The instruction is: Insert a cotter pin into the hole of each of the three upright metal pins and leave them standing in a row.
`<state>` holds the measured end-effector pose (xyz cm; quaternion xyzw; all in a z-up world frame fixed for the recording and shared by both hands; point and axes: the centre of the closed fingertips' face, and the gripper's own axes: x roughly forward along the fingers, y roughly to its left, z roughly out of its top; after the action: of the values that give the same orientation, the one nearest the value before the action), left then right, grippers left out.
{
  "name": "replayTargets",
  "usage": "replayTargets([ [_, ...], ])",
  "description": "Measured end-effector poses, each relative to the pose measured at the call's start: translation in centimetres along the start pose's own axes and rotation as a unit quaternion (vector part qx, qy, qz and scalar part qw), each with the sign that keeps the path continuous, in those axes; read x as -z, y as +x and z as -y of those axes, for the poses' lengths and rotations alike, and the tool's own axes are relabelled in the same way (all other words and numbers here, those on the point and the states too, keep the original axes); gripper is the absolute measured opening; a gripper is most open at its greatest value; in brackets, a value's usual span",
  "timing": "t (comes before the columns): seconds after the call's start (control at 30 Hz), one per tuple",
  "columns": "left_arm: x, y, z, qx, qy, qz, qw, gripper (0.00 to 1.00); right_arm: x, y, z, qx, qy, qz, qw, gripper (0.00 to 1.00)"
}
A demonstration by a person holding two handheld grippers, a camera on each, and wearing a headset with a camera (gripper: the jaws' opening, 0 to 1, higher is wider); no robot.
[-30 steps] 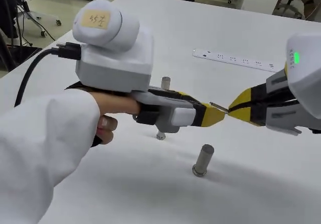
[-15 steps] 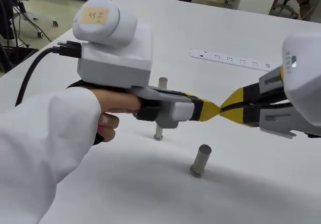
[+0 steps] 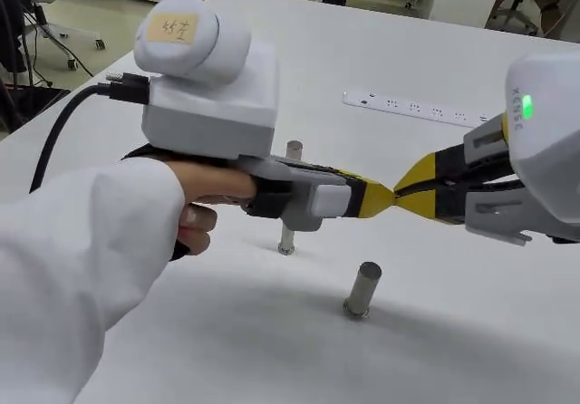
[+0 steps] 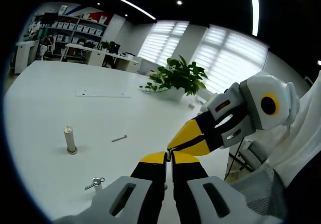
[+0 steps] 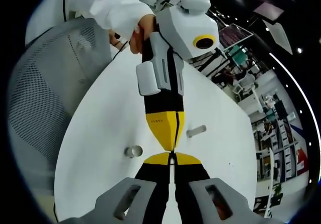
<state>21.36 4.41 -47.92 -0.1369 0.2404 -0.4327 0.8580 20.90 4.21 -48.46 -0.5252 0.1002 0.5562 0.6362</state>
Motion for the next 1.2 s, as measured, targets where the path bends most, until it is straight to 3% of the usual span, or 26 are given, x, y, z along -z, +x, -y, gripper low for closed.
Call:
replayTargets([
  [0.27, -0.1, -0.1, 0.0, 0.002, -0.008, 0.002, 1.0, 0.0, -0.2, 0.0, 0.0, 0.001, -0.006, -0.002, 1.0, 0.0],
  [0.37, -0.1, -0.3, 0.2, 0.007, 0.015, 0.0, 0.9999, 0.0, -0.4, 0.0, 0.0, 0.001, -0.003, 0.001, 1.0, 0.0],
  [0.5, -0.1, -0.3, 0.1, 0.003, -0.002, 0.001, 1.0, 0.0, -0.4, 0.0, 0.0, 0.001, -0.007, 0.0, 1.0, 0.0],
  [0.57, 0.0, -0.3, 0.2, 0.0, 0.009, 0.0, 1.0, 0.0, -0.4, 0.1, 0.0, 0.001, -0.009, -0.001, 1.0, 0.0],
  [0.83, 0.3, -0.5, 0.1, -0.005, -0.002, -0.005, 1.0, 0.0, -0.5, 0.1, -0.3, -0.007, -0.005, 0.001, 1.0, 0.0],
  [0.97, 0.3, -0.7, 0.1, -0.011, 0.013, -0.006, 0.9998, 0.0, -0.7, 0.1, -0.1, 0.0, 0.009, 0.009, 0.9999, 0.02],
  [1.03, 0.5, -0.7, 0.1, -0.013, 0.024, -0.01, 0.9996, 0.0, -0.6, 0.1, -0.2, -0.006, 0.02, 0.009, 0.9997, 0.1],
  [1.2, 1.0, -1.1, 0.1, -0.016, 0.056, -0.019, 0.9981, 0.0, 0.3, 0.1, -0.6, -0.021, 0.059, 0.004, 0.9981, 0.12],
])
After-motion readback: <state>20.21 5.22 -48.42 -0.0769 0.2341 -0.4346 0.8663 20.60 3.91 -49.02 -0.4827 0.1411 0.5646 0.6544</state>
